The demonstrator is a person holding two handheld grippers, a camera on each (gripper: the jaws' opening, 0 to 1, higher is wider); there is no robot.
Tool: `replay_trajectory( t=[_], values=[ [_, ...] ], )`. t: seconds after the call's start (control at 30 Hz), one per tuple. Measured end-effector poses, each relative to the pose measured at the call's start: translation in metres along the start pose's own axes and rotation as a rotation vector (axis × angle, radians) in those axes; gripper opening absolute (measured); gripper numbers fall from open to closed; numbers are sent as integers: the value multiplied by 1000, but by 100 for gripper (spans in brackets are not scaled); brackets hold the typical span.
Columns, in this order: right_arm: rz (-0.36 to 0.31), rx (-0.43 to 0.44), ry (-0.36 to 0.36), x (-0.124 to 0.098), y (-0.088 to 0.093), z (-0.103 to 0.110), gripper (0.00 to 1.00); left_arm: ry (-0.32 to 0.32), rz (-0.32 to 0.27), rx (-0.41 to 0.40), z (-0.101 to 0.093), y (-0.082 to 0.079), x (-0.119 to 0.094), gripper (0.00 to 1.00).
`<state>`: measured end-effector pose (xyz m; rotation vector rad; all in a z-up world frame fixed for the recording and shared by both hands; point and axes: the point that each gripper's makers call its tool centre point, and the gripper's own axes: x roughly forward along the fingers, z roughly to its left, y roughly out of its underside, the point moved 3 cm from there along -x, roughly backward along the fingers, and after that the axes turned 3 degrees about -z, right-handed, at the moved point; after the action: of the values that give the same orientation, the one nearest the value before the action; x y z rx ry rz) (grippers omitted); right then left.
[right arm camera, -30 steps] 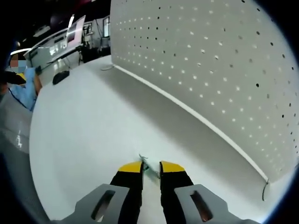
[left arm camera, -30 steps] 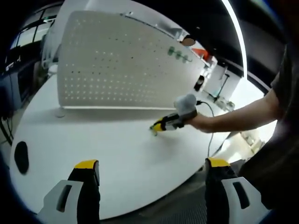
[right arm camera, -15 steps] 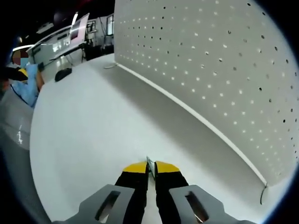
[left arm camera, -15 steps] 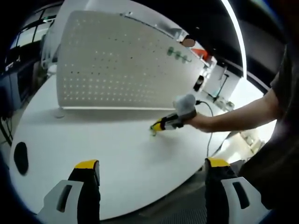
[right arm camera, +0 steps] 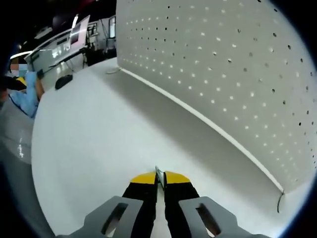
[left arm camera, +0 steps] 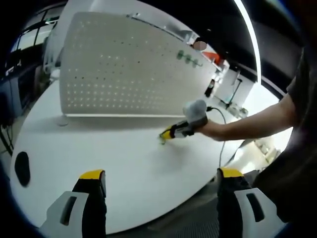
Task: Insert the hook assembly into the mounting plate slot until the hook locks in place.
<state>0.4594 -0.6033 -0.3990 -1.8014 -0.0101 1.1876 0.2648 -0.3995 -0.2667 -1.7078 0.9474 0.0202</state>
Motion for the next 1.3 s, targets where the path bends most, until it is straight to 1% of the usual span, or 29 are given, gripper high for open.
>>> replay_trajectory(
  t=[0.1,0.23,0.37,0.4,0.6,0.93,1.17,1.3],
  values=[
    [-10,5,14,-2,-3,-2,1,-3,0,0,1,1,-1,94],
    [-14,19,14,-3,-4,-4,1,-4,-2,0,1,0,-1,94],
    [-22,51,12,-6,-6,-3,0,-3,-7,0,0,-1,0,94],
    [-29,43,22,-5,-8,-5,0,-3,-8,0,0,-1,0,94],
    [-23,44,19,-7,-7,-4,0,-2,-10,6,0,-2,0,94],
    [-47,77,35,-14,-11,-4,0,-4,-17,11,-1,-5,-1,94],
    [-73,64,44,-24,-21,-3,0,-1,-24,16,-3,-8,-1,94],
    [-108,59,47,-32,-33,-2,0,2,-33,26,-5,-12,-2,94]
  ],
)
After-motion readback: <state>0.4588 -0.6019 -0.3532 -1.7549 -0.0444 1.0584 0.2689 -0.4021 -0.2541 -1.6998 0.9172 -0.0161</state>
